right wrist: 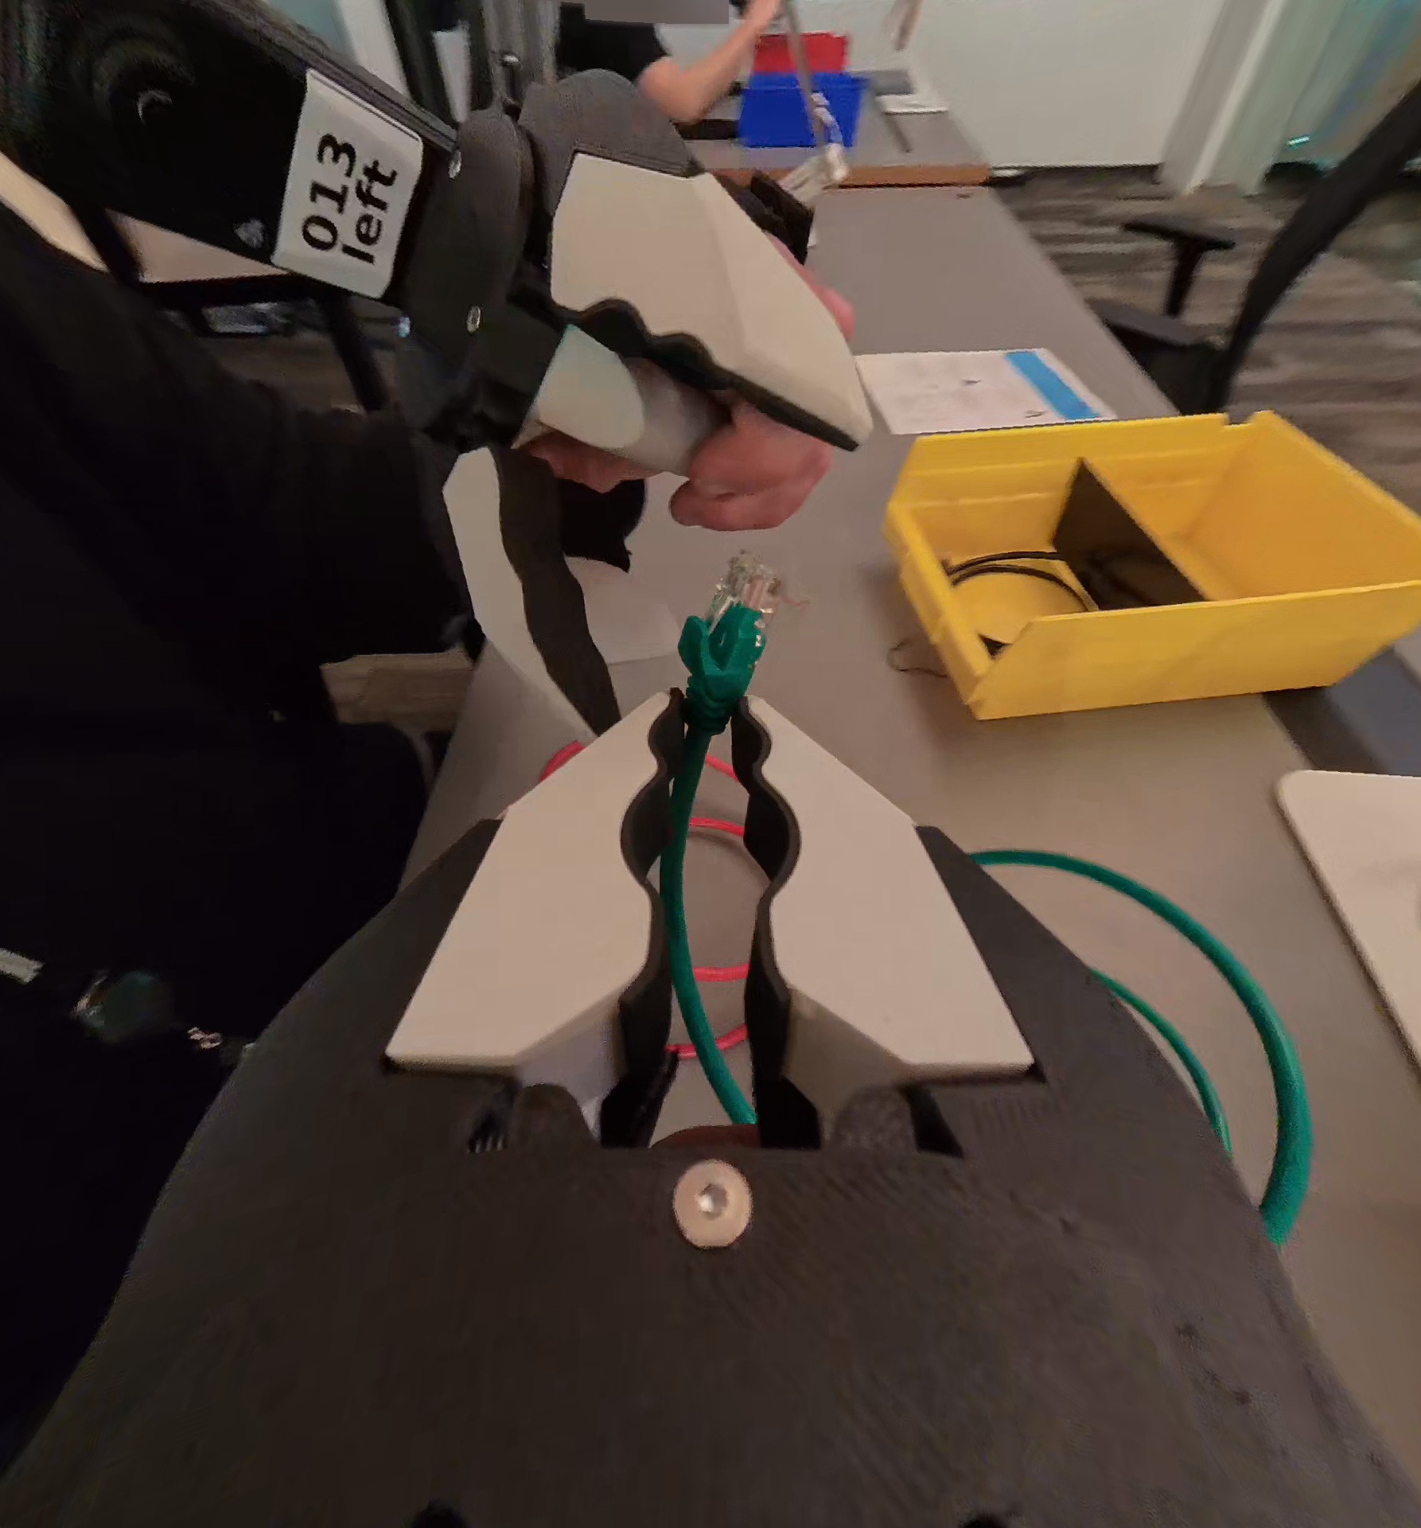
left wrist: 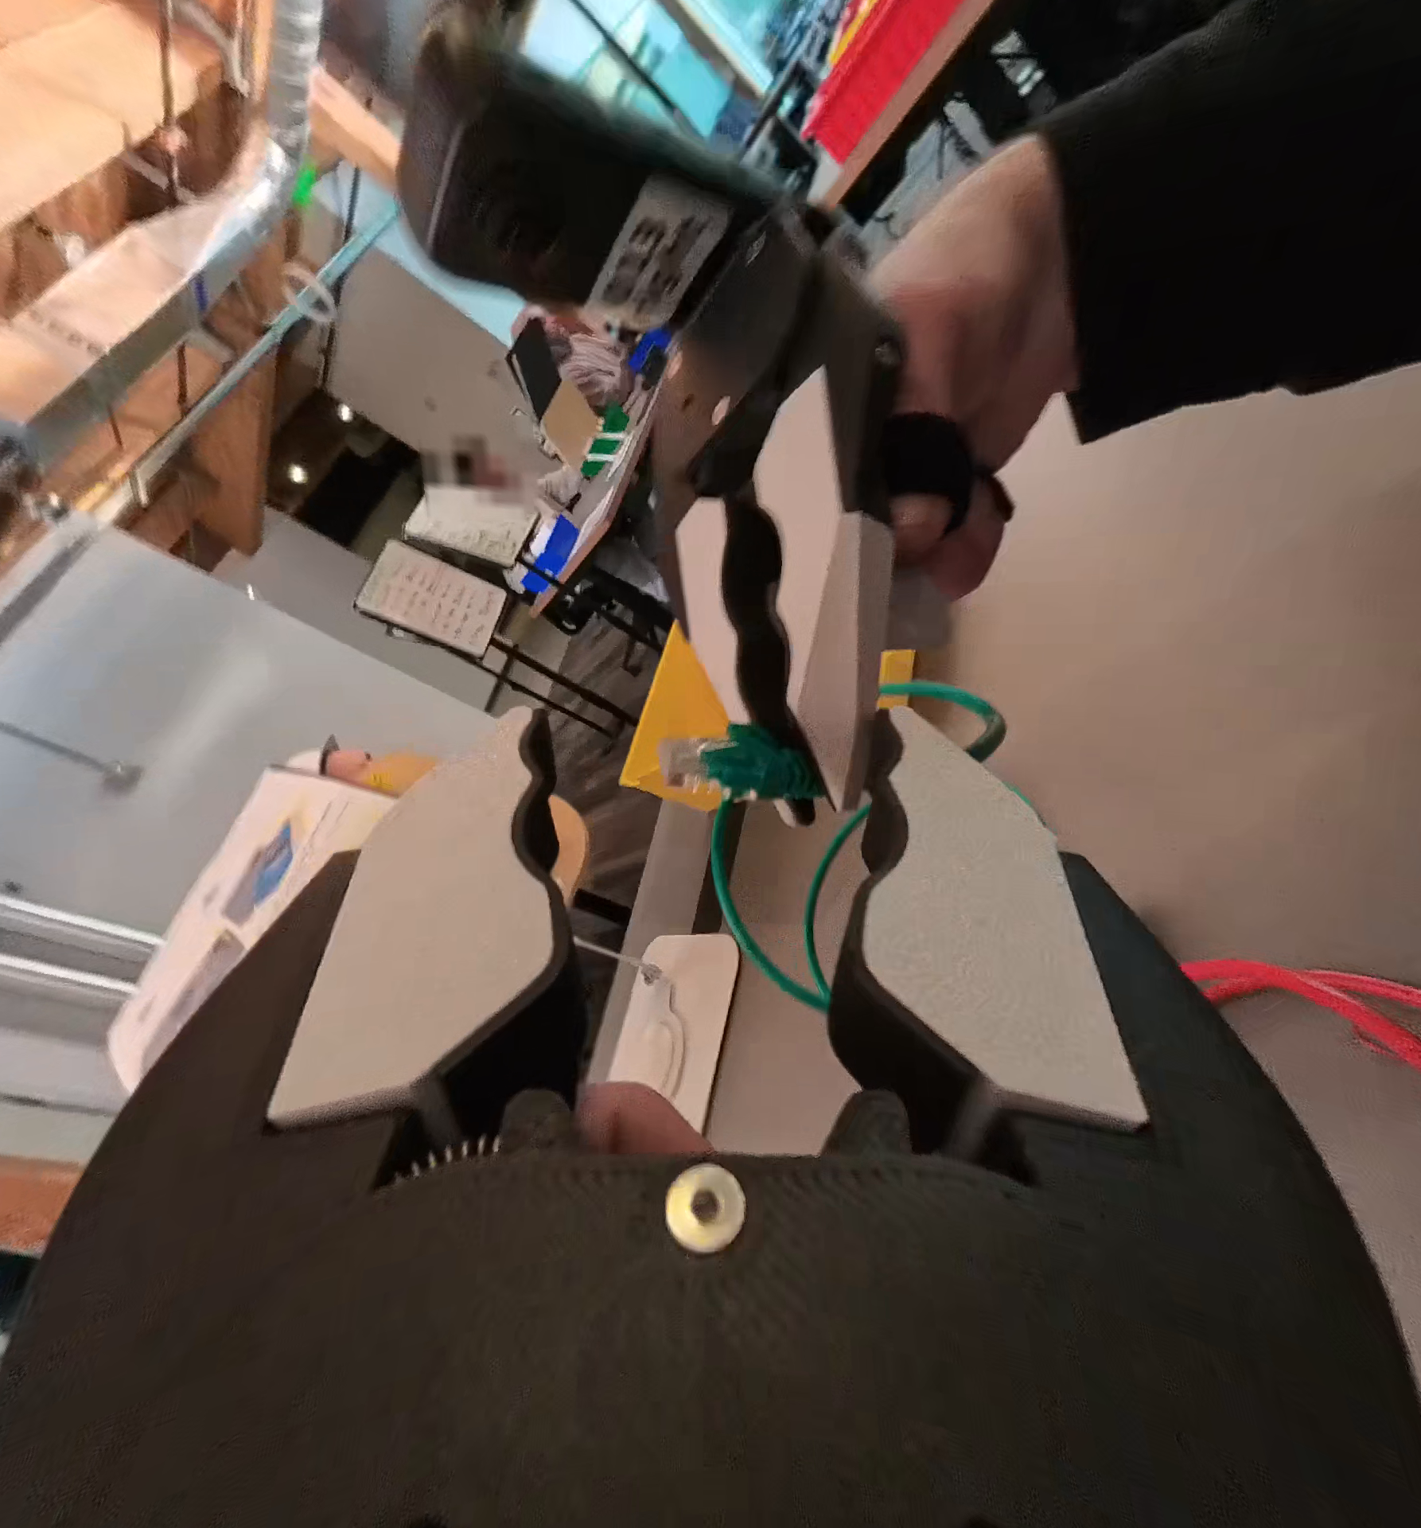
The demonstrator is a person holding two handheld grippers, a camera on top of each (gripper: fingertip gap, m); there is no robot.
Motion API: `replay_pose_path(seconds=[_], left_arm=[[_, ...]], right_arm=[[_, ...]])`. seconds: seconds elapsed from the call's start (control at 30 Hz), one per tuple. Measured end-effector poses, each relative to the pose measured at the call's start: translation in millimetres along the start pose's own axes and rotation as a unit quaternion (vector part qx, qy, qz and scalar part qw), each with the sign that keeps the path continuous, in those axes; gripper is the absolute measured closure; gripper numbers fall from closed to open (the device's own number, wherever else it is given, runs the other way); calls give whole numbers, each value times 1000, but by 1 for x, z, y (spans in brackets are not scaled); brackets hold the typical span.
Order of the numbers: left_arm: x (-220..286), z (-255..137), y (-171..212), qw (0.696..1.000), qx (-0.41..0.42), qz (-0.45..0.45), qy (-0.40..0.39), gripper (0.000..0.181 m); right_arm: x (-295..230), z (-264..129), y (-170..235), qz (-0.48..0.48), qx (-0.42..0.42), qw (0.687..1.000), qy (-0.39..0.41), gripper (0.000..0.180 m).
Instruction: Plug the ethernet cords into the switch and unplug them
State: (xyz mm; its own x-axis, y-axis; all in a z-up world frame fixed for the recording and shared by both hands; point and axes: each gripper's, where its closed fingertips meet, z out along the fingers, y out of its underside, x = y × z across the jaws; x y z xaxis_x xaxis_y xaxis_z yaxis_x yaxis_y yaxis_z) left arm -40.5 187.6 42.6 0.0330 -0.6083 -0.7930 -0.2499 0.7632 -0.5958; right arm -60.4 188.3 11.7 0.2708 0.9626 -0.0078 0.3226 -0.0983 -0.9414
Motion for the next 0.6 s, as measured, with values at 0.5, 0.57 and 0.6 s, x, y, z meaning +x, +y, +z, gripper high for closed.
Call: replay_pose_path(seconds=[0.5, 0.57, 0.6], left_arm=[[40, 4, -4, 972, -76, 220, 27, 116], [47, 9, -5, 967, -78, 241, 30, 122], [51, 11, -7, 965, -75, 248, 31, 129]], right_arm=[[-47, -10, 23, 21, 25, 980, -198, 171], [-49, -12, 26, 25, 23, 977, -211, 171], [-49, -13, 26, 26, 26, 976, -214, 171]])
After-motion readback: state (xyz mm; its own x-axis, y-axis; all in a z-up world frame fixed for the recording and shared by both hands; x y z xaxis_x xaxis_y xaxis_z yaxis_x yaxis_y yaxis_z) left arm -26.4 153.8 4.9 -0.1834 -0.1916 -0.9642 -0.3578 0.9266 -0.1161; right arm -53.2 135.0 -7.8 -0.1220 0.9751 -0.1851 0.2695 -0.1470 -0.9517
